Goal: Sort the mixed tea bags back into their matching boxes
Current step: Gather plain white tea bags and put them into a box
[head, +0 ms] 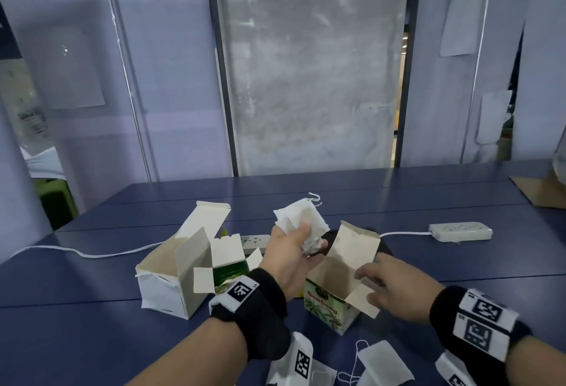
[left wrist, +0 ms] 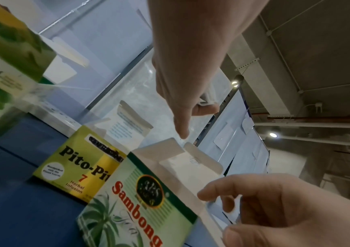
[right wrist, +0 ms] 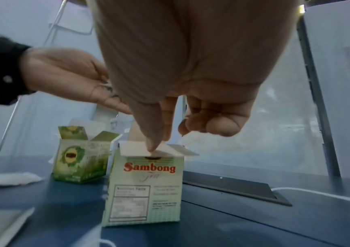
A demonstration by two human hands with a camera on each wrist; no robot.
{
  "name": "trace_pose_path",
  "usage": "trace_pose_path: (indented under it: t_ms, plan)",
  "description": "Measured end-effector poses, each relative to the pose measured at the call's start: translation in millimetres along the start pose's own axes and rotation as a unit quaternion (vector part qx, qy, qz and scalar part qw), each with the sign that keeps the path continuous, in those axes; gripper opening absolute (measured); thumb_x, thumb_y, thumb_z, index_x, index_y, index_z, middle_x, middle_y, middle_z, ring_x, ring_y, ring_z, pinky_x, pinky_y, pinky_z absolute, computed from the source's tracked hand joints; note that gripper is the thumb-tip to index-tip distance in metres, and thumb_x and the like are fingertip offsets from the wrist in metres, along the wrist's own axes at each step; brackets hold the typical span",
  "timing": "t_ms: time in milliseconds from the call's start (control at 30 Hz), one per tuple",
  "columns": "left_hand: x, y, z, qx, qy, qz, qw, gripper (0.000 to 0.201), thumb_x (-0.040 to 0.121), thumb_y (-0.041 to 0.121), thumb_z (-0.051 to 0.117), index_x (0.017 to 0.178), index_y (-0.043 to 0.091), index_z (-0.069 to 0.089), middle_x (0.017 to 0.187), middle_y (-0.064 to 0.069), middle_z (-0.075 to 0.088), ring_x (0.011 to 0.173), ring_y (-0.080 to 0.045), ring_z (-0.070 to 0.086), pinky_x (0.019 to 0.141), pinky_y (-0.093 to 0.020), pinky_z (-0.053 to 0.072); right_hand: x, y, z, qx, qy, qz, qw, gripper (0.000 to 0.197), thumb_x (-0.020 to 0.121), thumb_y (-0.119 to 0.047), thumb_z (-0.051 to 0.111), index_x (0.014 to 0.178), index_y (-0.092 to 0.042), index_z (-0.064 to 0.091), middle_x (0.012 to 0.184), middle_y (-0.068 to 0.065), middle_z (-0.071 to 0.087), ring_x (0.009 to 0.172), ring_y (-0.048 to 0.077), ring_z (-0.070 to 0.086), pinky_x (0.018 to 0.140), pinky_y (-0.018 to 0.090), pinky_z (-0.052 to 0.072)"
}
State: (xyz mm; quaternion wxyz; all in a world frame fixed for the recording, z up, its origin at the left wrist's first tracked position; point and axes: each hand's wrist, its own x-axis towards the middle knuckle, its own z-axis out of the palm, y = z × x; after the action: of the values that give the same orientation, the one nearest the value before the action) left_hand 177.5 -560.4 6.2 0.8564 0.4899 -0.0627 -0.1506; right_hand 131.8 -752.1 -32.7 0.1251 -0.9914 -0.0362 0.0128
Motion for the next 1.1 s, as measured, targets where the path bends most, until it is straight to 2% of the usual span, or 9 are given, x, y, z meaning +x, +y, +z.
trace_pose_path:
  t_ms: [100,200,300,367,567,700,833,933,1100]
  plan:
    - [6.9,-1.3,-2.9,-0.016,-0.009,-0.013,1.0,0.034,0.099,0.009,0.044,0.133,0.002,0.044,0.079,-0.01,0.063,0.069,-0.023,0.057,0.078,-0.046,0.051,9.3,-2.0,9.1,-0.032,-0.008,-0.057,0.998,0.034,0.088,-0.024,0.059,0.12,-0.036,0.056,0.123,-0.014,0.038,0.108,0.012,0.05,0.089,0.024,0.042]
    - [9.0,-6.5,-6.2,-0.036,-0.017,-0.032,0.999,0.035,0.098,0.009,0.045,0.131,-0.002,0.046,0.072,-0.01,0.064,0.068,-0.024,0.061,0.089,-0.055,0.047,12.6,-5.2,19.4,-0.02,-0.006,-0.068,0.997,0.025,0.087,-0.019,0.056,0.109,-0.029,0.062,0.117,-0.011,0.05,0.107,0.015,0.05,0.09,0.03,0.044]
    - [1.1,-10.2,-5.5,-0.016,-0.042,-0.036,0.998,0.035,0.097,0.008,0.046,0.13,-0.003,0.047,0.078,-0.011,0.065,0.067,-0.024,0.063,0.076,-0.047,0.053,6.3,-12.8,24.2,-0.025,0.027,-0.065,0.997,0.014,0.086,-0.024,0.057,0.097,-0.027,0.066,0.093,-0.011,0.056,0.095,0.018,0.052,0.083,0.03,0.043]
    - [-2.2,-10.1,-5.5,-0.001,-0.033,-0.019,0.999,0.036,0.097,0.007,0.047,0.133,-0.001,0.045,0.084,-0.012,0.064,0.068,-0.024,0.06,0.069,-0.038,0.052,-0.5,-19.2,23.9,-0.027,0.059,-0.086,0.994,0.01,0.085,-0.033,0.061,0.092,-0.029,0.067,0.091,-0.011,0.06,0.093,0.016,0.052,0.083,0.028,0.037]
    - [-13.8,12.2,-22.7,0.05,0.013,0.069,0.996,0.034,0.098,0.008,0.047,0.131,0.007,0.041,0.098,-0.01,0.063,0.076,-0.023,0.061,0.083,-0.043,0.05,-31.5,-45.7,15.0,-0.017,0.122,-0.17,0.978,0.013,0.083,-0.037,0.063,0.094,-0.034,0.071,0.09,-0.017,0.069,0.085,0.005,0.045,0.085,0.024,0.03]
    - [-41.3,24.4,-35.0,0.075,0.028,0.083,0.993,0.026,0.098,0.009,0.049,0.123,0.012,0.042,0.107,-0.012,0.06,0.079,-0.025,0.061,0.079,-0.042,0.053,-64.4,-72.4,7.2,0.012,0.18,-0.217,0.959,0.007,0.072,-0.028,0.074,0.077,-0.031,0.074,0.071,-0.015,0.067,0.07,0.008,0.046,0.059,0.023,0.043]
    - [-86.6,27.5,-44.2,0.083,0.021,0.09,0.992,0.03,0.098,0.004,0.046,0.127,0.009,0.043,0.11,-0.018,0.06,0.071,-0.027,0.062,0.071,-0.04,0.057,-102.0,-107.8,6.7,-0.008,0.256,-0.244,0.935,0.016,0.052,-0.026,0.08,0.062,-0.031,0.069,0.053,-0.018,0.058,0.055,0.009,0.048,0.035,0.021,0.039]
    - [-124.6,33.3,-51.1,0.096,0.02,0.104,0.99,0.032,0.097,0.003,0.047,0.129,0.008,0.046,0.109,-0.018,0.062,0.074,-0.03,0.062,0.07,-0.038,0.059,-134.0,-126.2,12.4,-0.003,0.234,-0.221,0.947,0.023,0.051,-0.027,0.087,0.066,-0.031,0.069,0.056,-0.017,0.06,0.057,0.01,0.051,0.037,0.023,0.041]
    - [-182.7,21.3,-62.2,0.18,0.0,0.119,0.977,0.035,0.096,0.006,0.049,0.13,0.015,0.046,0.115,-0.01,0.066,0.092,-0.025,0.068,0.073,-0.035,0.056,-191.0,-144.0,30.5,0.011,0.173,-0.108,0.979,0.034,0.078,-0.048,0.064,0.109,-0.055,0.051,0.074,-0.01,0.045,0.084,0.009,0.057,0.064,0.025,0.04]
